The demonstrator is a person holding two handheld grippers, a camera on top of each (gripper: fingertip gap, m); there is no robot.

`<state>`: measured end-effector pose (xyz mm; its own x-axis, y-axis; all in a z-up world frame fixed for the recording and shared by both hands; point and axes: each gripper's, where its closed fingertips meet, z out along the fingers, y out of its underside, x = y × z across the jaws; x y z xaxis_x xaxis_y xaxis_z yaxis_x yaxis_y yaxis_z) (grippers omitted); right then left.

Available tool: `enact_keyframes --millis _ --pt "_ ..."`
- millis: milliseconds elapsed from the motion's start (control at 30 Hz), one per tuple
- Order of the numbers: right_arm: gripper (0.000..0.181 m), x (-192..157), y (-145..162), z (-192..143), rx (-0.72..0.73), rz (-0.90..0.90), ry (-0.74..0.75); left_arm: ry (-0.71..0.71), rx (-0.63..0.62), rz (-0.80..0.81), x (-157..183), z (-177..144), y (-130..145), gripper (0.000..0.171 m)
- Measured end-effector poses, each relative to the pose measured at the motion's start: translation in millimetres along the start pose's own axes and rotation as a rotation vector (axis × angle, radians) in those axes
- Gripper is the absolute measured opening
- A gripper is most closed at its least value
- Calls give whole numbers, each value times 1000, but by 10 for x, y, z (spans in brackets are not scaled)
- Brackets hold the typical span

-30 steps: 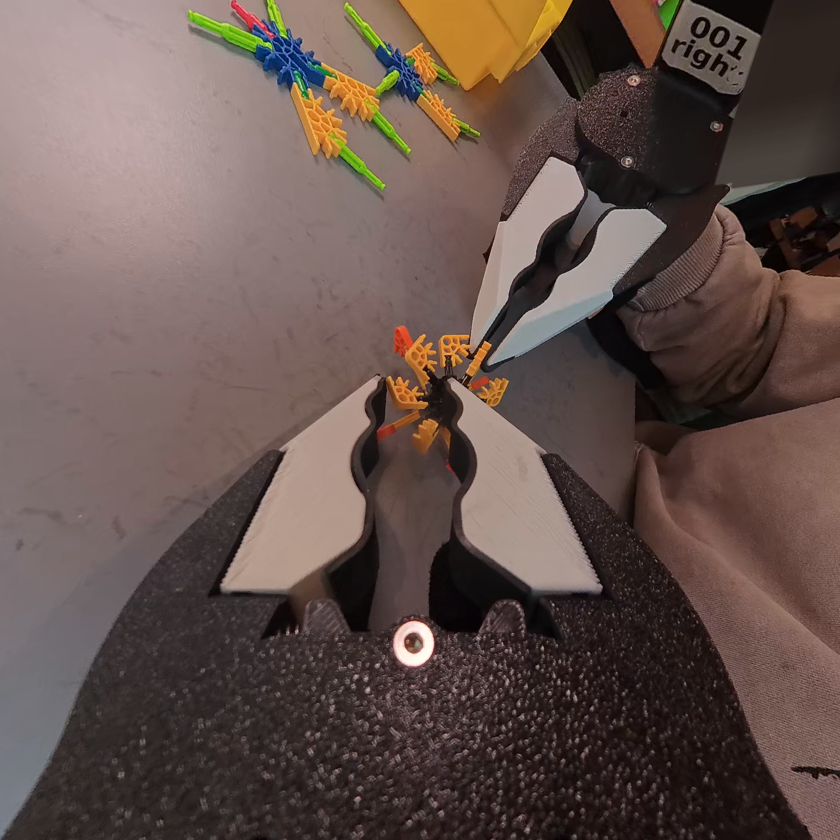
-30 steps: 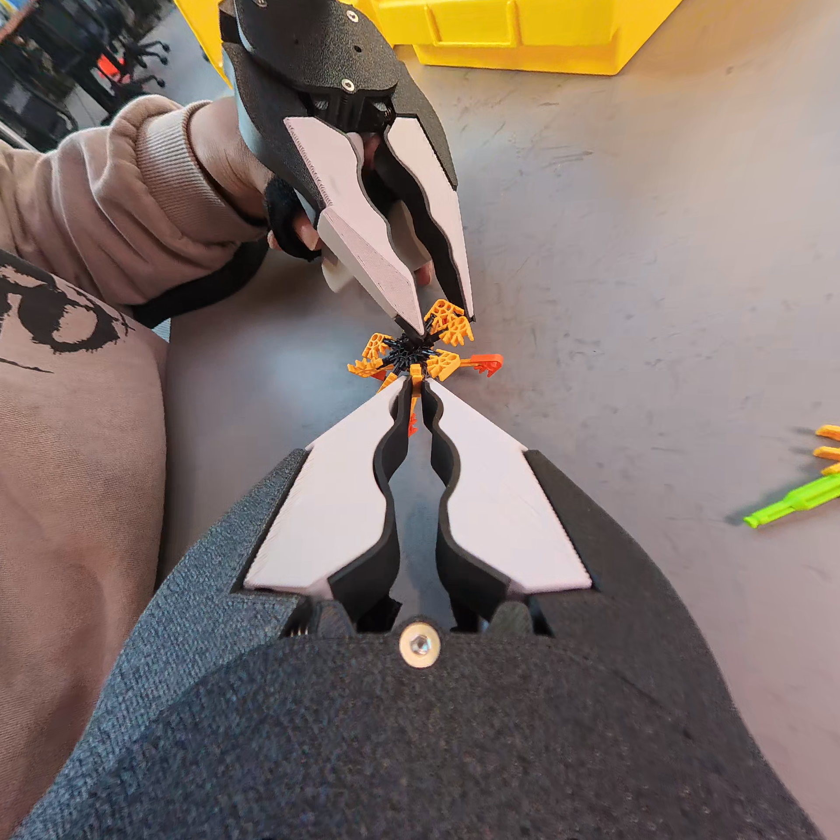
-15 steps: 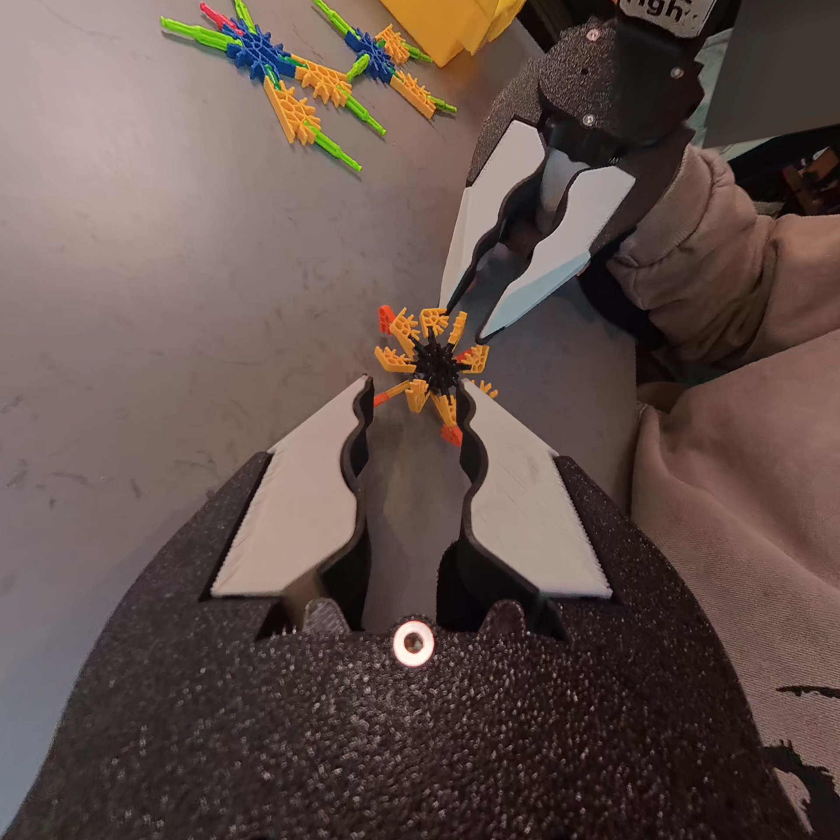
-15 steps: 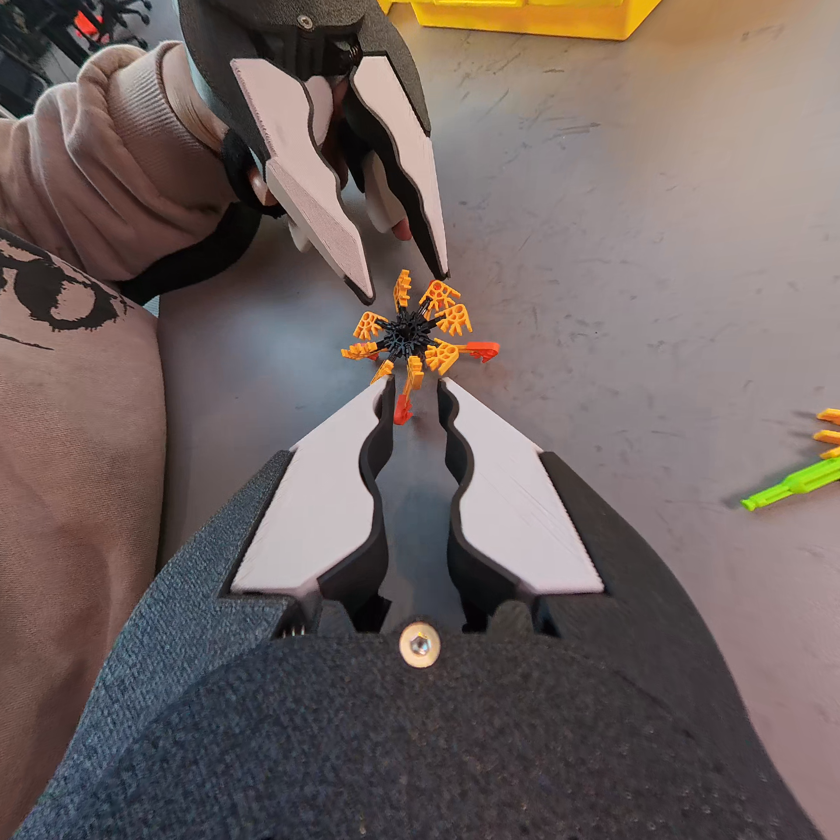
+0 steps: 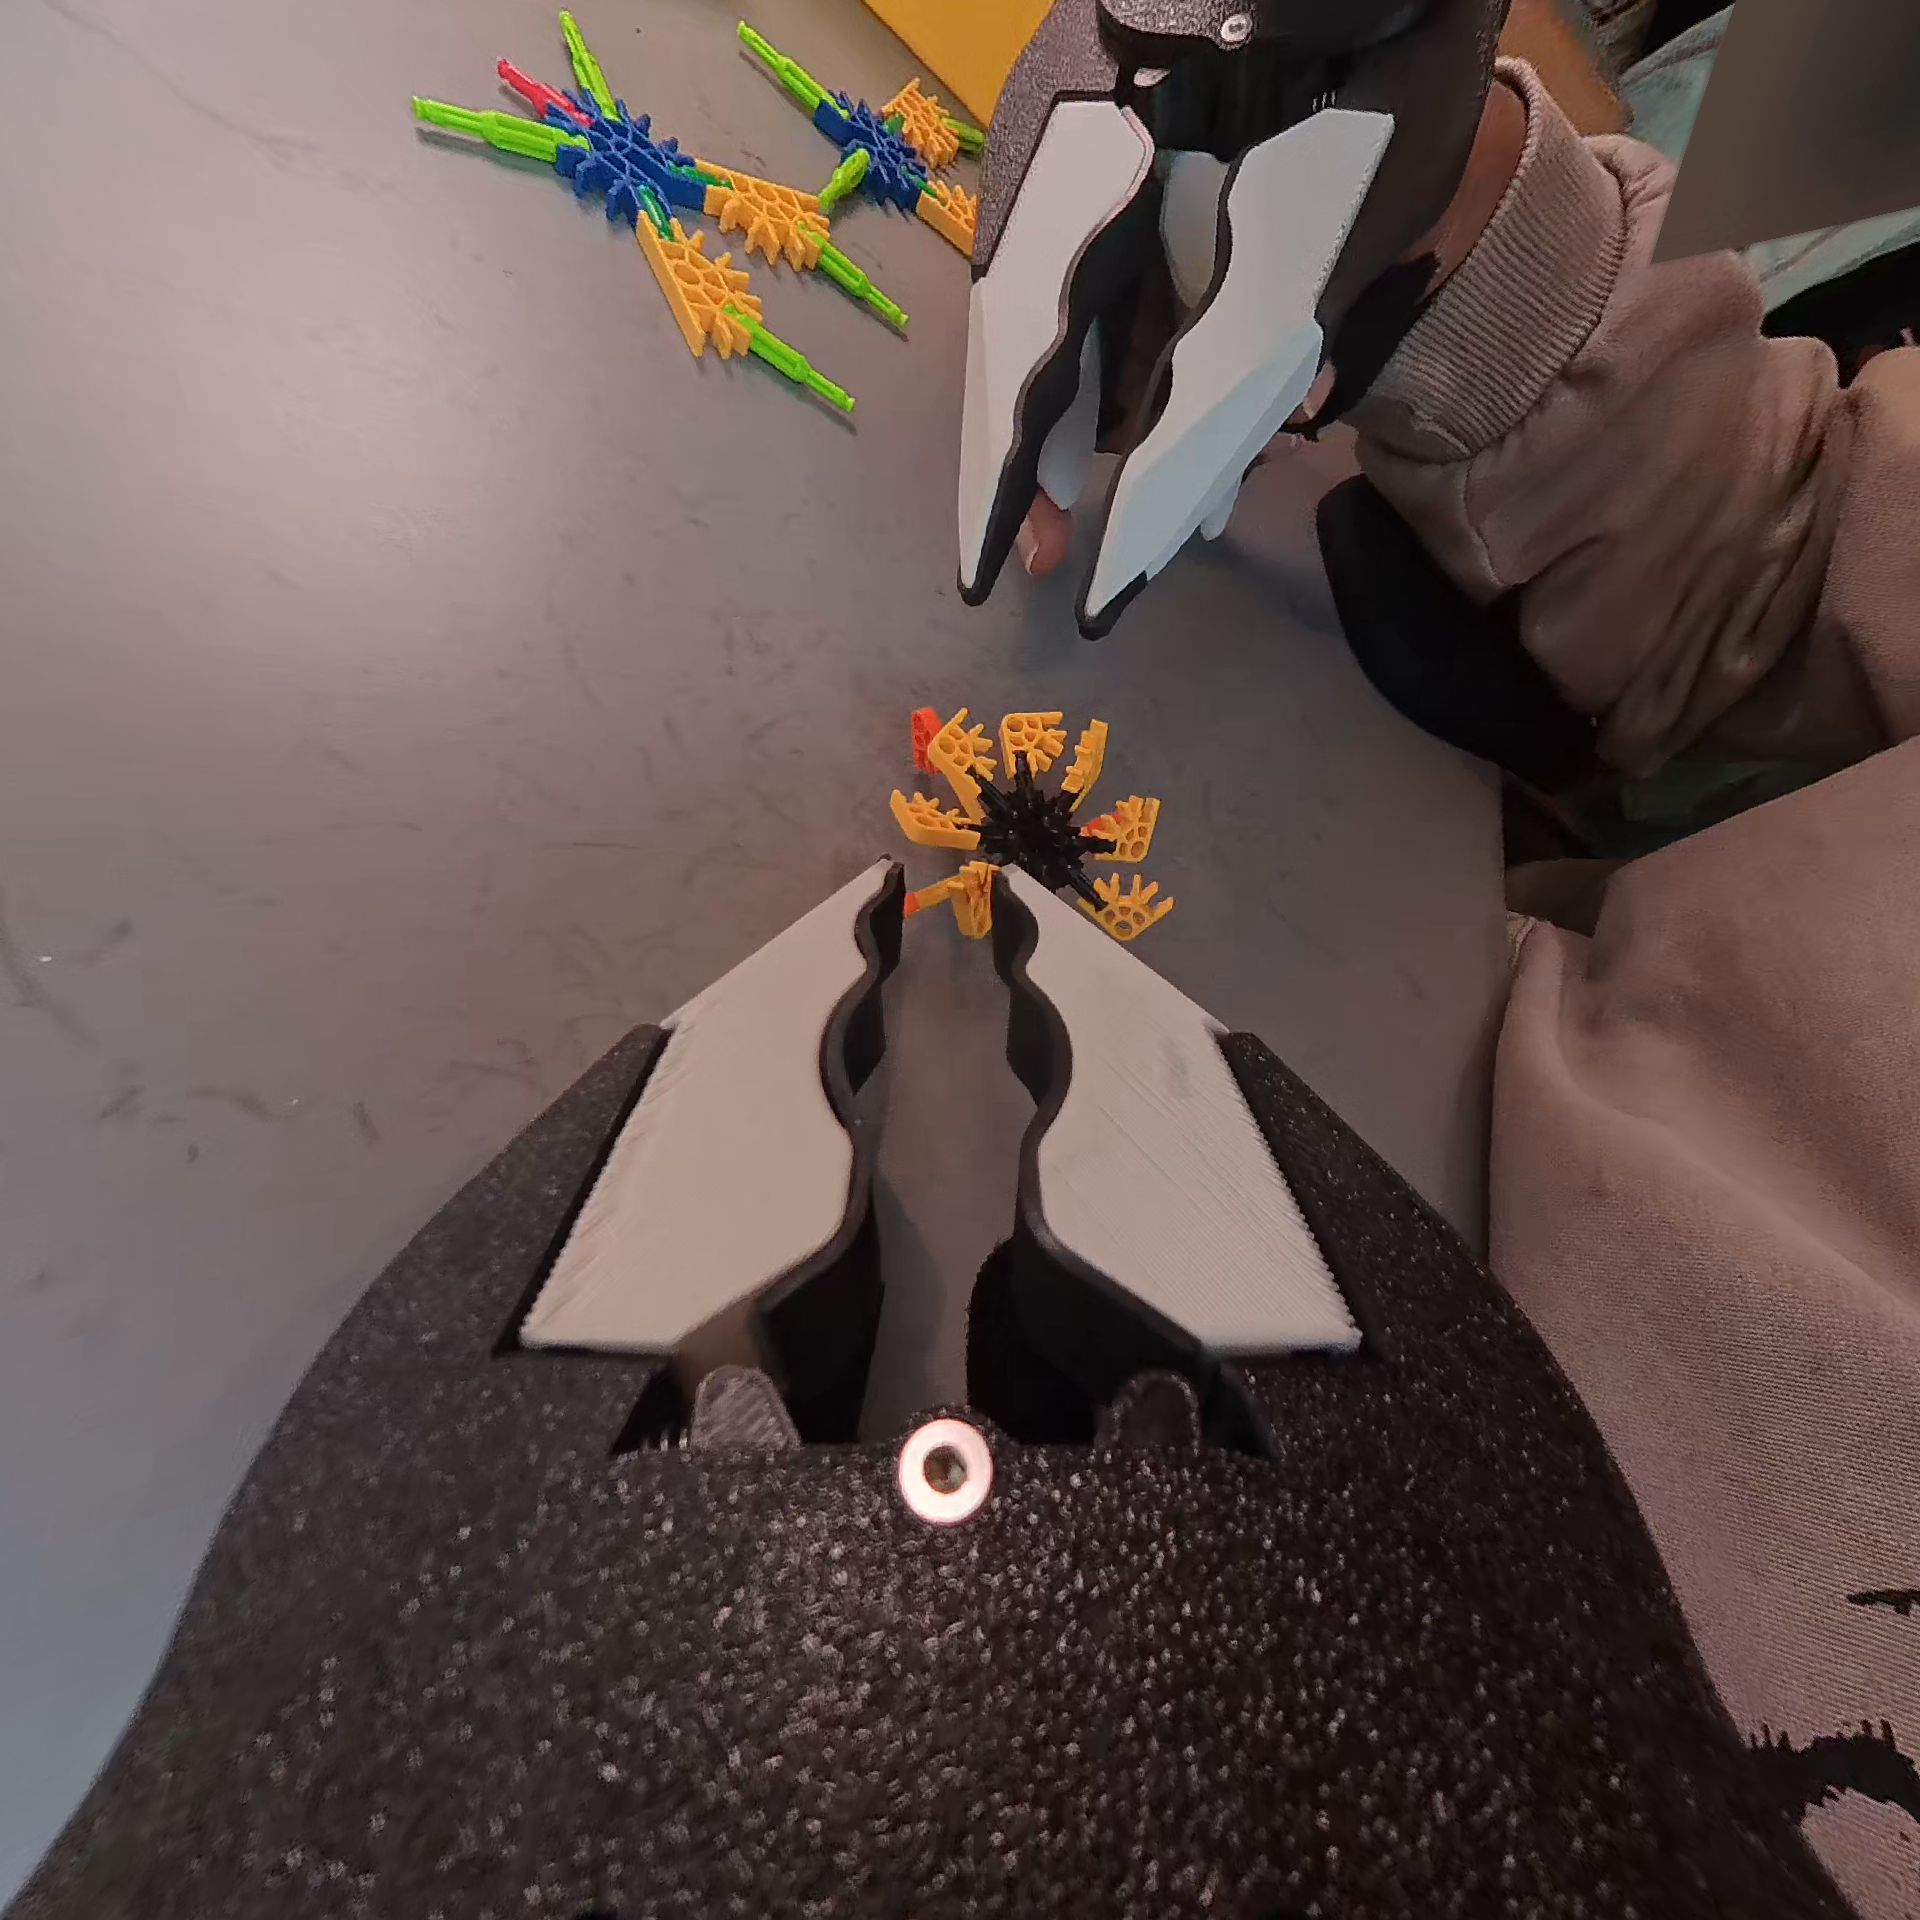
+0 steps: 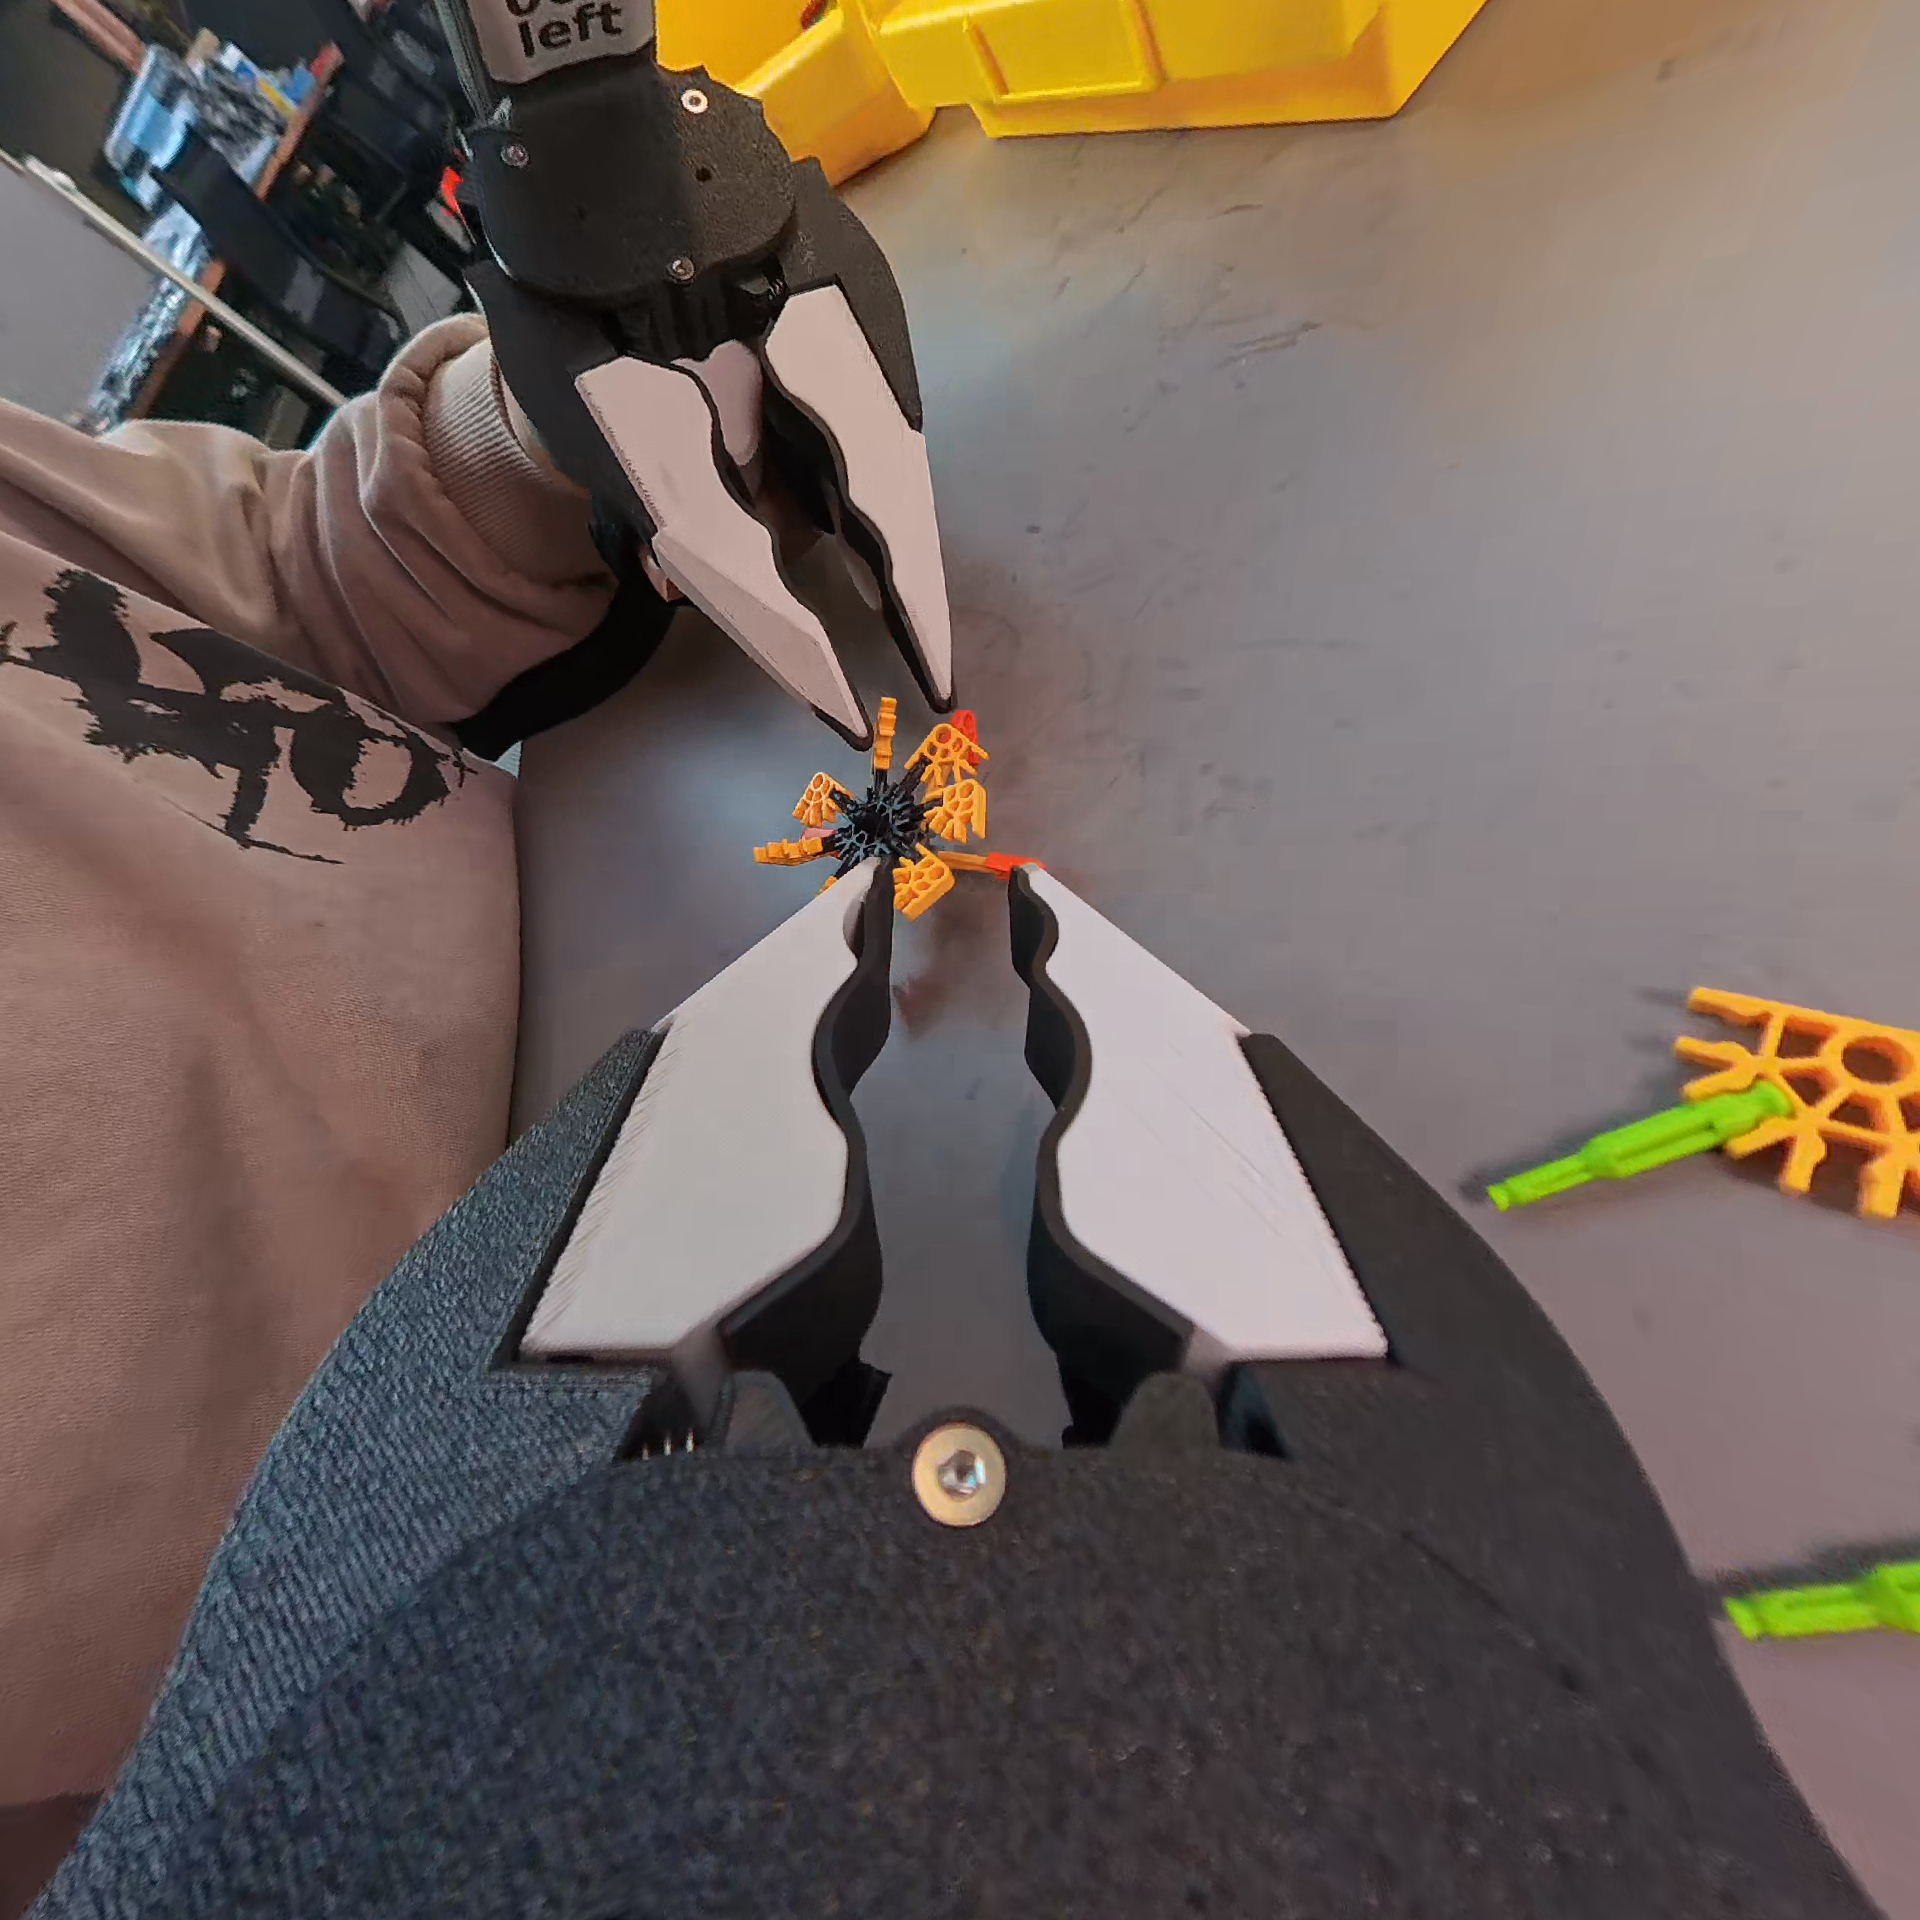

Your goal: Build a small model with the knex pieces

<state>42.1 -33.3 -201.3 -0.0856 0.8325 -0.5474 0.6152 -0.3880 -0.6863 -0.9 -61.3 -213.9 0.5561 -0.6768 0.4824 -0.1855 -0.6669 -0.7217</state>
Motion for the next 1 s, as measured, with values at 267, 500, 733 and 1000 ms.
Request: enact_keyframes --millis 267,500,733,1000 --pt "20 -46 78 105 -51 -114 -9 15 48 -15 -12 -130 -73 16" --pt "20 -56 112 79 -54 -126 -12 59 -51 71 166 -128 78 21" --pt "16 -152 218 103 -89 -131 -31 23 -137 177 230 -44 216 21" --pt "14 -209 198 115 -60 -101 -87 -35 -118 197 146 -11 187 17"
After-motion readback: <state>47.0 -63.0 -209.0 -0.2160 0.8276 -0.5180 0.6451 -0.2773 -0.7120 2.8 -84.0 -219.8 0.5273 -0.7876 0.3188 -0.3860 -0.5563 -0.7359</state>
